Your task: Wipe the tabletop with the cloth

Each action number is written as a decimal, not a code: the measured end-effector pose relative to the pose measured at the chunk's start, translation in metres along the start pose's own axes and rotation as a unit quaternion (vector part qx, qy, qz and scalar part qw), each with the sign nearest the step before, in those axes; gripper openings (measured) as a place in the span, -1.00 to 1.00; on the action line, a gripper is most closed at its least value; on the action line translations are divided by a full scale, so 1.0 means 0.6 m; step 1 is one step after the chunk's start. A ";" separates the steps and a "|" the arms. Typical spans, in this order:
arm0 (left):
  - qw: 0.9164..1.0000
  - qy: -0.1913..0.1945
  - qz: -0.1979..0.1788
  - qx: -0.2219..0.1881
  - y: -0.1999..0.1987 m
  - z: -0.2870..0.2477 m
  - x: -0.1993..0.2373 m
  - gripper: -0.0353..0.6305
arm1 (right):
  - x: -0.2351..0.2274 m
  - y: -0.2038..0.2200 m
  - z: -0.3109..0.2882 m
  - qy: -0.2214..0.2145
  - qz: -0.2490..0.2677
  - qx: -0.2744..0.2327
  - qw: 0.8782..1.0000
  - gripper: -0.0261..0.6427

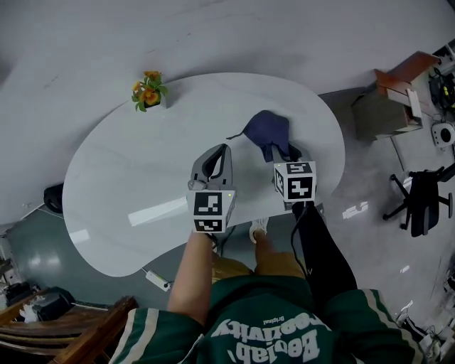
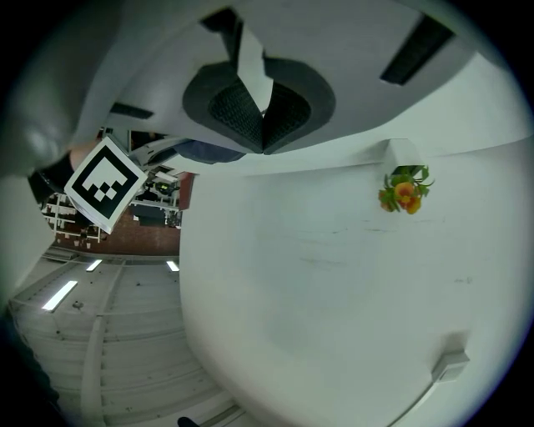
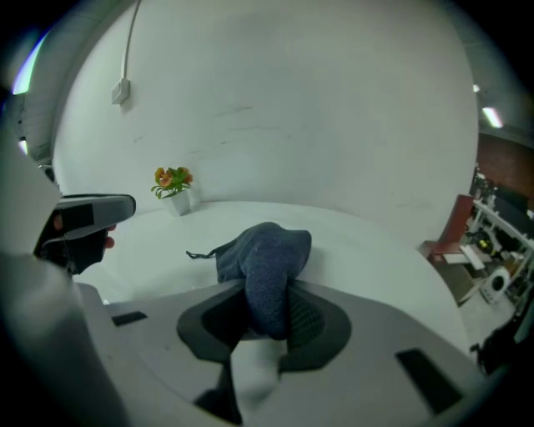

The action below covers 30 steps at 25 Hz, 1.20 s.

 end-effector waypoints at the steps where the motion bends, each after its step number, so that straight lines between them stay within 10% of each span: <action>1: 1.000 0.008 -0.001 0.000 -0.005 -0.011 -0.021 -0.89 | -0.025 0.004 0.006 0.007 -0.004 0.000 1.000 -0.65; 19: 0.995 0.095 -0.043 -0.005 -0.061 -0.071 -0.220 -0.89 | -0.315 0.072 0.097 0.122 -0.066 0.000 0.990 -0.65; 30: 0.999 0.032 -0.029 -0.011 -0.023 0.059 -0.050 -0.89 | -0.074 -0.007 0.103 0.028 -0.041 -0.084 0.995 -0.65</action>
Point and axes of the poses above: the fingertips, and each gripper's own axes: z backward along the fingers, x to its left, y out of its underside, the point moved 1 cm from there along z, backward along the fingers, and after that the axes turned 7 degrees about x, right-handed, at the moved point
